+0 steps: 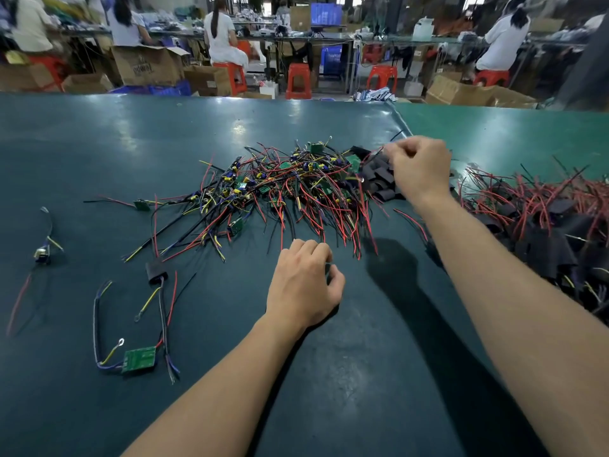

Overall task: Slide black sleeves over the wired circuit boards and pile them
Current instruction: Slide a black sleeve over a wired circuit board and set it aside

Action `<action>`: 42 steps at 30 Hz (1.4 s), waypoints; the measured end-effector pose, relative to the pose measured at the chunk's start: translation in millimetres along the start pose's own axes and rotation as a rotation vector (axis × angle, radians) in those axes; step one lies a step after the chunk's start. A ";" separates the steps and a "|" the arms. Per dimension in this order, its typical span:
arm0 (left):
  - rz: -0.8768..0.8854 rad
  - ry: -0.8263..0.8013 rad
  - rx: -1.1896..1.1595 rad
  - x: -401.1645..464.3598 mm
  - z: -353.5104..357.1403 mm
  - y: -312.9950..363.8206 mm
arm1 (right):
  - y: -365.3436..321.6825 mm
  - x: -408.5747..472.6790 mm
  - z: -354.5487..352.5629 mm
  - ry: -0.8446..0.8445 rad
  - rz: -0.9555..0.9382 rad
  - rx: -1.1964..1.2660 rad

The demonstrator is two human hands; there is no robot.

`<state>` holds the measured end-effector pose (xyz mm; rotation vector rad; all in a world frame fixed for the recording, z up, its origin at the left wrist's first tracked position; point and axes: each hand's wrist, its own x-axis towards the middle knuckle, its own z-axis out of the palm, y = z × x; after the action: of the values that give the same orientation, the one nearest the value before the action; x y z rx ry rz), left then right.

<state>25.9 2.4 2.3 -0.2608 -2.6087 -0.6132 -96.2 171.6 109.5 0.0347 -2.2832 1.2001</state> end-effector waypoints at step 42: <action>0.307 -0.182 -0.036 -1.2 -2.7 -2.4 | 63.3 -155.5 -37.7 -0.462 -0.082 -0.119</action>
<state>27.3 -1.1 3.0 -0.7430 -2.6516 -0.5487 35.6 203.4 3.5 0.3953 -2.7144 1.0967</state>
